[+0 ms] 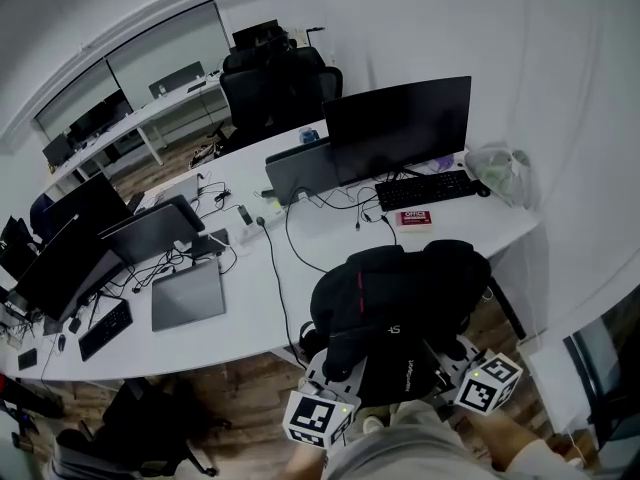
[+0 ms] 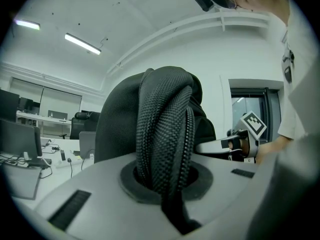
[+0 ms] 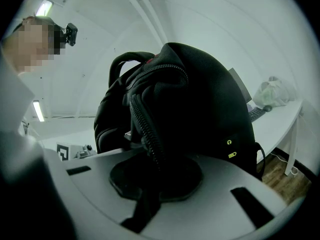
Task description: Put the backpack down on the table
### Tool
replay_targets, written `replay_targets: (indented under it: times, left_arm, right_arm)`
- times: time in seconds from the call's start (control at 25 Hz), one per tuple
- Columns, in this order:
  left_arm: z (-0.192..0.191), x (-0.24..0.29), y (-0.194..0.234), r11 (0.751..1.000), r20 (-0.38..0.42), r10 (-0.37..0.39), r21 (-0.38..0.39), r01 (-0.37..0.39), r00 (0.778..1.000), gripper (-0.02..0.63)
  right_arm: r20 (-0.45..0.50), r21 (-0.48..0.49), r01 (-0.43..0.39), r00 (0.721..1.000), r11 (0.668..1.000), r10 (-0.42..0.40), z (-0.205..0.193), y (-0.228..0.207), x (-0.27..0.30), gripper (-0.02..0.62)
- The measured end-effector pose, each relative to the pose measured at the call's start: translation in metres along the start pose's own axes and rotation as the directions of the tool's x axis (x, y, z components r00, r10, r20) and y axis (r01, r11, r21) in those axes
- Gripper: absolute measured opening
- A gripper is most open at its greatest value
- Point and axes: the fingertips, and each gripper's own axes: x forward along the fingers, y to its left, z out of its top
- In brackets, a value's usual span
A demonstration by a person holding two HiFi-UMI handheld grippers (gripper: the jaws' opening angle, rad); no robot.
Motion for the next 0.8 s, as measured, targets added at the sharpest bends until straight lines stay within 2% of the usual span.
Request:
replay_targets:
  times: [0.32, 0.8]
  left_arm:
    - [0.007, 0.029, 0.031, 0.999, -0.003, 0.040, 0.005, -0.040, 0.999, 0.026]
    - [0.026, 0.101, 0.080, 0.993, 0.009, 0.115, 0.002, -0.115, 0.993, 0.026]
  right_arm:
    - [-0.016, 0.000, -0.031, 0.999, 1.000, 0.031, 0.016, -0.022, 0.037, 0.025]
    - [-0.048, -0.017, -0.104, 0.994, 0.994, 0.103, 0.065, -0.077, 0.100, 0.026]
